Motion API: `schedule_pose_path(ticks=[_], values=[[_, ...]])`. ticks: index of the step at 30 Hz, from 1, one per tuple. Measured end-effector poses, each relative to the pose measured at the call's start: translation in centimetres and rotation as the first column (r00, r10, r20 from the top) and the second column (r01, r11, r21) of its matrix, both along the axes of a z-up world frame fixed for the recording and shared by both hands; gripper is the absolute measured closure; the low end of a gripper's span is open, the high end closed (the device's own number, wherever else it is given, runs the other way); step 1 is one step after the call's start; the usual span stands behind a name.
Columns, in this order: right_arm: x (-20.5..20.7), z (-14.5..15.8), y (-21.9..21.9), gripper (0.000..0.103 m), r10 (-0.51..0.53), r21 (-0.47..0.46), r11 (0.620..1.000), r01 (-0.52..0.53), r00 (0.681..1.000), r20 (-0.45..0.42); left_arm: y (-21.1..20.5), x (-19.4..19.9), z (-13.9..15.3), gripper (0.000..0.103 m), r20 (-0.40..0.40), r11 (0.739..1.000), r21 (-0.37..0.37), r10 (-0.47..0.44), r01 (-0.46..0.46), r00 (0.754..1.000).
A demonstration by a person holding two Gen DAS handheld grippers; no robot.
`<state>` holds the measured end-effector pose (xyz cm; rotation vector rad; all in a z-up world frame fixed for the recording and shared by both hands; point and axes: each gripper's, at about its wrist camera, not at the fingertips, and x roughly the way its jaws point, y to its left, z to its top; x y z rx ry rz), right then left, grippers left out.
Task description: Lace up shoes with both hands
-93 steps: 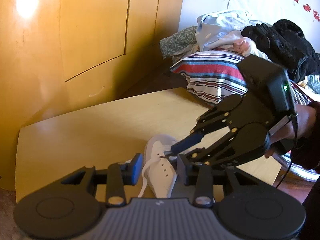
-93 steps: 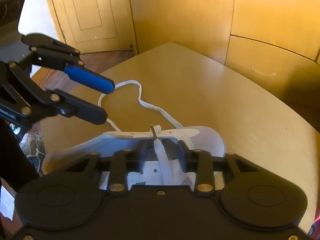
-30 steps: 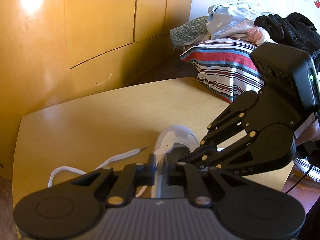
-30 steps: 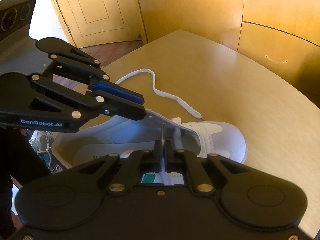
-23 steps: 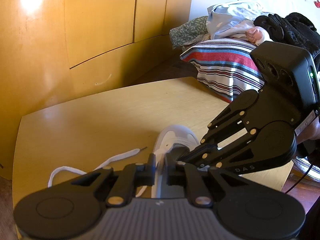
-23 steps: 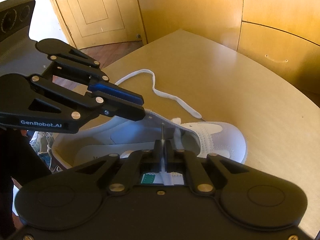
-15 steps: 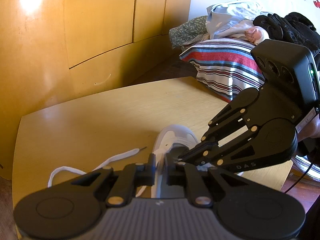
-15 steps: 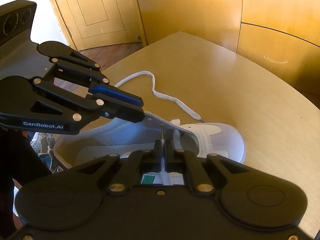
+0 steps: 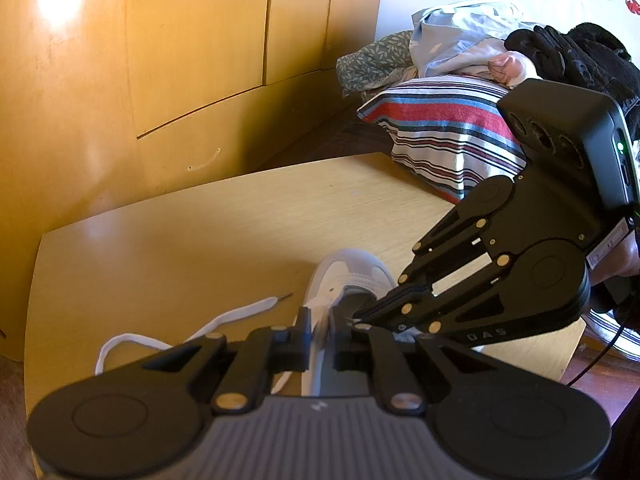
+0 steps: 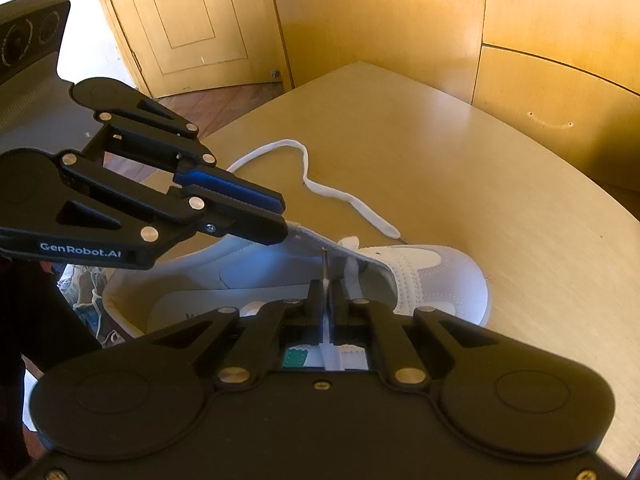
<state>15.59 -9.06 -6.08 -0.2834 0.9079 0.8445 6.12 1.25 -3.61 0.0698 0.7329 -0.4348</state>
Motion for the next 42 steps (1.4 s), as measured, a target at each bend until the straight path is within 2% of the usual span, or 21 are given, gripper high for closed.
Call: schedule_pose_path(ticks=[20, 27, 30, 33, 37, 40, 42], values=[[-0.2, 0.2, 0.3, 0.1, 0.003, 0.013, 1.0, -0.003, 1.0, 0.014, 0.0, 0.0, 0.0, 0.093, -0.006, 1.0, 0.001, -0.019, 0.019, 1.0], [-0.5, -0.2, 0.9, 0.1, 0.0, 0.012, 1.0, -0.001, 0.997, 0.079, -0.7, -0.2, -0.1, 0.092, -0.02, 0.998, 0.005, -0.069, 0.069, 0.997], [-0.6, -0.3, 0.8, 0.1, -0.002, 0.015, 1.0, 0.001, 0.996, 0.089, -0.6, -0.5, 0.4, 0.083, -0.025, 0.996, -0.003, -0.09, 0.09, 0.996], [-0.8, -0.3, 0.6, 0.1, -0.01, 0.02, 1.0, 0.008, 0.995, 0.101, 0.4, -0.7, 1.7, 0.083, 0.002, 0.996, -0.061, -0.069, 0.069, 0.998], [-0.9, -0.3, 0.7, 0.1, -0.015, 0.019, 1.0, 0.013, 0.994, 0.11, 1.9, 0.3, 1.7, 0.083, 0.012, 0.989, -0.138, 0.049, -0.046, 0.999], [-0.9, -0.3, 0.8, 0.1, -0.018, 0.015, 1.0, 0.016, 0.993, 0.116, 2.6, 2.1, -0.1, 0.083, -0.067, 0.966, -0.218, 0.129, -0.141, 0.989], [-0.9, -0.3, 0.8, 0.1, -0.019, 0.015, 1.0, 0.018, 0.993, 0.118, 2.4, 2.8, -1.3, 0.083, -0.126, 0.949, -0.27, 0.135, -0.165, 0.983]])
